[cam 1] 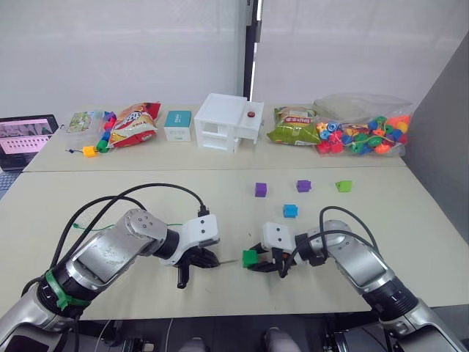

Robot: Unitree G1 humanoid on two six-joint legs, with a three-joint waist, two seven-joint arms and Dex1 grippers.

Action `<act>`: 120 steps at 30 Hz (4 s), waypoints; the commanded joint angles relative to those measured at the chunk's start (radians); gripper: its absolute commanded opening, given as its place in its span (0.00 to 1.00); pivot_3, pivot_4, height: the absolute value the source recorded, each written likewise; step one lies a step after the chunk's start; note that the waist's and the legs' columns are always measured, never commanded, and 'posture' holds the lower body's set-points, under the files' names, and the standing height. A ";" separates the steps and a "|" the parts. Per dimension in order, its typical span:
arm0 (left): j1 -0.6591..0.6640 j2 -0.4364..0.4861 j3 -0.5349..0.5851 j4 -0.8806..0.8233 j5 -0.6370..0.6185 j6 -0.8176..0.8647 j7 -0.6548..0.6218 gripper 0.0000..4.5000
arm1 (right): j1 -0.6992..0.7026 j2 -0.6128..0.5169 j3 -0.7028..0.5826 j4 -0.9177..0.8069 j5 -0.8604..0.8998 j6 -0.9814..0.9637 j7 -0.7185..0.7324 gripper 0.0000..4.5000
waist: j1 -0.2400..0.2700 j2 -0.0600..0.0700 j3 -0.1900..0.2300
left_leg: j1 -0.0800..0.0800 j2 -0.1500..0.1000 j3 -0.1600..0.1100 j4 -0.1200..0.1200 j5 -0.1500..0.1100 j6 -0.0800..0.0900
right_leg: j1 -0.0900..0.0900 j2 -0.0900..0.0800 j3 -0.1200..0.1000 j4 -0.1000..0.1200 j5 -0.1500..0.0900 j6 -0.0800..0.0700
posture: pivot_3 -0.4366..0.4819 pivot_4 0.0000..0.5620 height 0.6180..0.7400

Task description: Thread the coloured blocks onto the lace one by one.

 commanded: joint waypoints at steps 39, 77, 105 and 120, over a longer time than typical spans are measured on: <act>0.027 -0.272 -0.019 0.209 0.088 -0.335 -0.003 0.00 | 0.037 0.022 0.001 -0.100 0.008 0.088 -0.084 0.26 | 0.002 0.000 0.000 | 0.000 0.000 0.000 0.001 0.000 0.000 | 0.001 0.000 0.000 0.000 0.000 0.000 | 0.48 0.27 1.00; 0.081 -0.248 0.080 0.460 0.187 -0.742 -0.202 0.04 | 0.106 -0.014 -0.037 -0.177 0.035 0.158 -0.143 0.26 | 0.001 0.000 -0.001 | 0.001 0.000 0.000 0.001 0.000 0.000 | 0.001 0.000 0.000 0.001 0.000 0.000 | 0.48 0.27 1.00; 0.033 -0.242 0.069 0.318 0.196 -0.558 -0.192 0.57 | 0.087 0.006 -0.019 -0.190 0.042 0.195 -0.146 0.26 | 0.000 0.000 -0.001 | 0.001 0.000 -0.001 0.001 0.000 0.000 | 0.001 0.000 0.000 0.001 0.000 0.000 | 0.48 0.27 1.00; -0.016 -0.367 -0.027 0.371 0.238 -0.502 -0.134 0.78 | 0.152 -0.114 -0.107 -0.279 0.068 0.221 -0.164 0.99 | 0.015 -0.001 0.000 | -0.001 -0.001 0.000 0.002 0.000 0.000 | 0.001 0.000 0.000 0.000 0.000 0.001 | 0.48 0.27 1.00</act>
